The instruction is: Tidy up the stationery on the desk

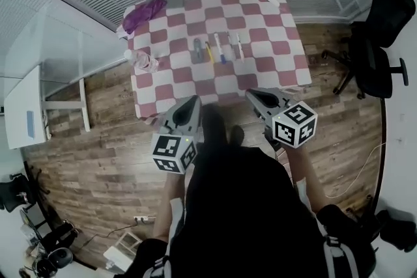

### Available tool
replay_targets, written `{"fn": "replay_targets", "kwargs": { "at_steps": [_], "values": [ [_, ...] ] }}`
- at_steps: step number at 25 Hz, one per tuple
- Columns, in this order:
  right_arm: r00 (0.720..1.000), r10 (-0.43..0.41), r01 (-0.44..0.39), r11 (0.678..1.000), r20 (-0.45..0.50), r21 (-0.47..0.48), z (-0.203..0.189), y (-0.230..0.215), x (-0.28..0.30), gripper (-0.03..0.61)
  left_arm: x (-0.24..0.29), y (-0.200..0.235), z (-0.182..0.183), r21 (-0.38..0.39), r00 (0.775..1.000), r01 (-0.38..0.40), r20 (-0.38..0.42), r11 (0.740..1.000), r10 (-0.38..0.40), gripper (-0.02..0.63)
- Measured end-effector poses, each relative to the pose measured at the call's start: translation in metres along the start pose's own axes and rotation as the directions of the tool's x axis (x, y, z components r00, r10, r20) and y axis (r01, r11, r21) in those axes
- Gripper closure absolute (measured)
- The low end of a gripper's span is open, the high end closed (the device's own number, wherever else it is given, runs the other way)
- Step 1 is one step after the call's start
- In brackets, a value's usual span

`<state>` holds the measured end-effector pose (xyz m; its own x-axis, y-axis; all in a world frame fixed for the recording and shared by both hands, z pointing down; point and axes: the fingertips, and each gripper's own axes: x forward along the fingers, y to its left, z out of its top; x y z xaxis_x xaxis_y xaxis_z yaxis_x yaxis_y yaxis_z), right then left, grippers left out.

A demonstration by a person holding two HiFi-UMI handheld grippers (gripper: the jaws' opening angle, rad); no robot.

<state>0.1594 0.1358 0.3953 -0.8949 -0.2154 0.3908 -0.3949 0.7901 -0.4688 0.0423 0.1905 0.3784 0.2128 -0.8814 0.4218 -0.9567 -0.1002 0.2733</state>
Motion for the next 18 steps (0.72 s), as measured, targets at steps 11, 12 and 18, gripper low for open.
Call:
{"fn": "replay_targets", "kwargs": {
  "at_steps": [11, 12, 18],
  "values": [
    [0.997, 0.018, -0.012, 0.996, 0.074, -0.084, 0.011, 0.02, -0.049, 0.558, -0.02, -0.047, 0.006, 0.039, 0.999, 0.005, 0.047, 0.999, -0.007, 0.578],
    [0.997, 0.015, -0.008, 0.996, 0.077, -0.088, 0.012, 0.02, -0.052, 0.558, -0.02, -0.05, 0.007, 0.045, 0.999, 0.007, 0.049, 0.999, -0.009, 0.578],
    [0.996, 0.006, 0.002, 0.995, 0.084, -0.101, 0.016, 0.023, -0.058, 0.558, -0.023, -0.057, 0.015, 0.061, 0.998, 0.012, 0.06, 0.998, -0.016, 0.578]
  ]
}}
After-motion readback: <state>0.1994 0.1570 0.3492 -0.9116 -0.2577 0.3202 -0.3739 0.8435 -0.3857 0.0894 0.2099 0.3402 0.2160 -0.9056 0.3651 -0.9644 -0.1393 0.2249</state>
